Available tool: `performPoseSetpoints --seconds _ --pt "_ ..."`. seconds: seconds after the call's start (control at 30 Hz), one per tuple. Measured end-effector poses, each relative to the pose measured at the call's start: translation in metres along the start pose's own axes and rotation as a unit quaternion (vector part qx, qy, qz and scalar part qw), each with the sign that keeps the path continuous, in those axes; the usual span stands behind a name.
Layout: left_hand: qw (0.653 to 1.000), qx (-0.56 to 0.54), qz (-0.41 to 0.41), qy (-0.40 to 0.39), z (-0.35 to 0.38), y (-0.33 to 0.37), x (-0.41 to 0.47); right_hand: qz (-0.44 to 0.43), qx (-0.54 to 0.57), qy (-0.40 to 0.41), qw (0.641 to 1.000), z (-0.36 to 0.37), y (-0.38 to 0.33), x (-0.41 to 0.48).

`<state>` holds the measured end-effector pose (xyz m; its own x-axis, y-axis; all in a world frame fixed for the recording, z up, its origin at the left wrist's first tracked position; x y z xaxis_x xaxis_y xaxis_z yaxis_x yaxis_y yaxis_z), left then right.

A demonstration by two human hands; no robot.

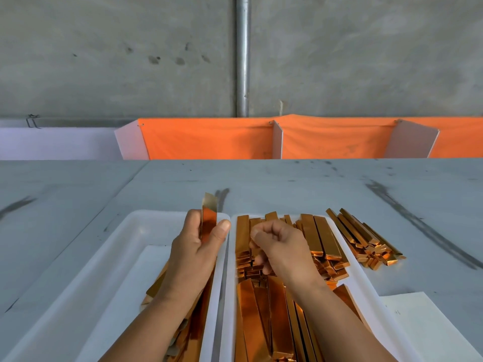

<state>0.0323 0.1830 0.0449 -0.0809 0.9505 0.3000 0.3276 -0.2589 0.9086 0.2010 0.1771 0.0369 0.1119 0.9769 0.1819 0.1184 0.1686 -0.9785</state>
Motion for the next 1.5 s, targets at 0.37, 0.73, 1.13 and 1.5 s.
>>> performPoseSetpoints --seconds 0.37,0.73,1.13,1.5 --pt "0.957 0.287 0.026 0.015 0.013 -0.01 0.003 -0.091 0.013 0.01 0.996 0.002 -0.008 -0.003" --pt "0.909 0.4 0.114 -0.002 0.021 -0.004 -0.002 -0.077 0.013 -0.033 0.996 0.006 -0.004 -0.003" --pt "0.889 0.43 0.155 -0.02 0.029 0.001 -0.008 -0.108 -0.036 -0.001 0.993 0.001 -0.008 -0.002" --pt "0.892 0.428 0.14 -0.023 0.027 0.001 -0.009 -0.138 -0.039 0.02 0.989 -0.002 -0.011 -0.001"
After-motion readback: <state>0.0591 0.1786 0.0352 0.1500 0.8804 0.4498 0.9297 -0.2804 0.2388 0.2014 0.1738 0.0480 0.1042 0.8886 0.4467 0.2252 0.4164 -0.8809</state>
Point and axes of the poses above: each hand's wrist, its own x-axis towards the middle knuckle, its own z-axis out of the palm, y = z × x, the point moved 4 cm from there along x, towards the middle knuckle, and after that the axes turned 8 degrees about -z, right-handed, at the moved point
